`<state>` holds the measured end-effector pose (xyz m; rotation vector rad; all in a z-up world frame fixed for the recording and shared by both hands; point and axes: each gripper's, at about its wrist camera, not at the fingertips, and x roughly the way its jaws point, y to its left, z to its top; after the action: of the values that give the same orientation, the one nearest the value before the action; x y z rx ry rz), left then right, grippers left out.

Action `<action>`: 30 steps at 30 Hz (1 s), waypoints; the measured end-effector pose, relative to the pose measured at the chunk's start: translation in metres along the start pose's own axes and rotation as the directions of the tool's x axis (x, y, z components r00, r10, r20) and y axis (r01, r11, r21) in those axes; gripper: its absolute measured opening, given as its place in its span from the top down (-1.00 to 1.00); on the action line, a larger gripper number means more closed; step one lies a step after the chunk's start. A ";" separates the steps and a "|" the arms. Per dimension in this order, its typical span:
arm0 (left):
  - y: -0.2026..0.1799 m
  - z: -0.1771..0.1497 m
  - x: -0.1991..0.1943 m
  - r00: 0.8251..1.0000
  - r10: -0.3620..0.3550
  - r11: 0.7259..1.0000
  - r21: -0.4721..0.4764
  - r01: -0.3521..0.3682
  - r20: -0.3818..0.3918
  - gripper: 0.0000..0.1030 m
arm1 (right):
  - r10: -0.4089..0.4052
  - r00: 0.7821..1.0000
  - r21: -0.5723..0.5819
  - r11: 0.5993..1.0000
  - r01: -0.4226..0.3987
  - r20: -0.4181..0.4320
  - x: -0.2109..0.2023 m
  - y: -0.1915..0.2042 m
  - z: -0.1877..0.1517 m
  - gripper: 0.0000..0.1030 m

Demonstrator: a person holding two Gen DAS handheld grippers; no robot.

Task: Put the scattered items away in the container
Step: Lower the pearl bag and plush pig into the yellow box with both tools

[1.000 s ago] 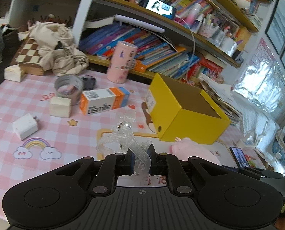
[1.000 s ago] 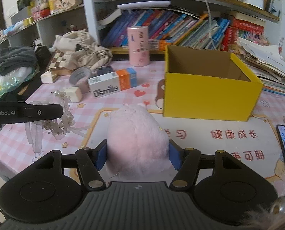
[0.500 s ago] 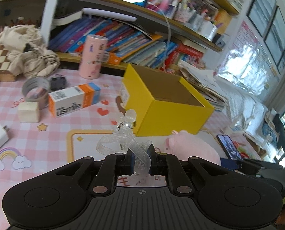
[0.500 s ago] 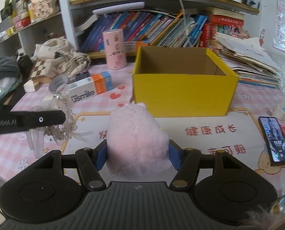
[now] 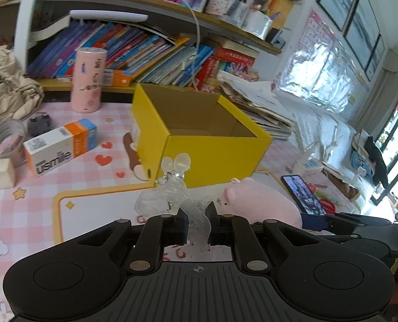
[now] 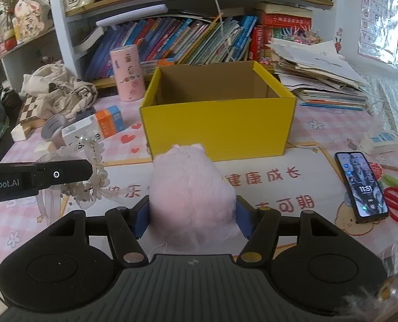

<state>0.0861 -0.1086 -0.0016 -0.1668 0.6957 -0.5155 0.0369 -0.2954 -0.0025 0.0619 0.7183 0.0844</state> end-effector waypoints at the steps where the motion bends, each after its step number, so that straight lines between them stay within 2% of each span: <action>1: -0.003 0.000 0.002 1.000 -0.005 1.000 0.006 0.005 -0.002 0.79 | -0.004 1.000 0.000 1.000 0.004 0.001 0.000 -0.002 0.000 -0.19; 12: -0.028 0.008 0.032 0.998 -0.050 0.998 0.044 0.051 -0.024 0.79 | -0.034 0.999 0.008 0.999 0.034 0.000 0.004 -0.033 0.006 -0.19; 19: -0.055 0.022 0.060 0.996 -0.089 0.992 0.092 0.090 -0.013 0.79 | -0.059 0.998 -0.017 0.998 0.059 0.037 0.005 -0.059 0.023 -0.19; 25: -0.084 0.041 0.077 0.993 -0.110 0.982 0.159 0.104 0.032 0.78 | -0.041 0.996 -0.032 0.999 0.044 0.081 0.007 -0.087 0.047 -0.19; 30: -0.100 0.058 0.080 0.992 -0.091 0.982 0.173 0.076 0.082 0.79 | 0.007 0.993 -0.052 0.999 -0.001 0.117 0.010 -0.106 0.066 -0.19</action>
<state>0.1358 -0.2370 0.0279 -0.0588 0.5554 -0.6416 0.0941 -0.4013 0.0313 0.0179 0.5986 0.1024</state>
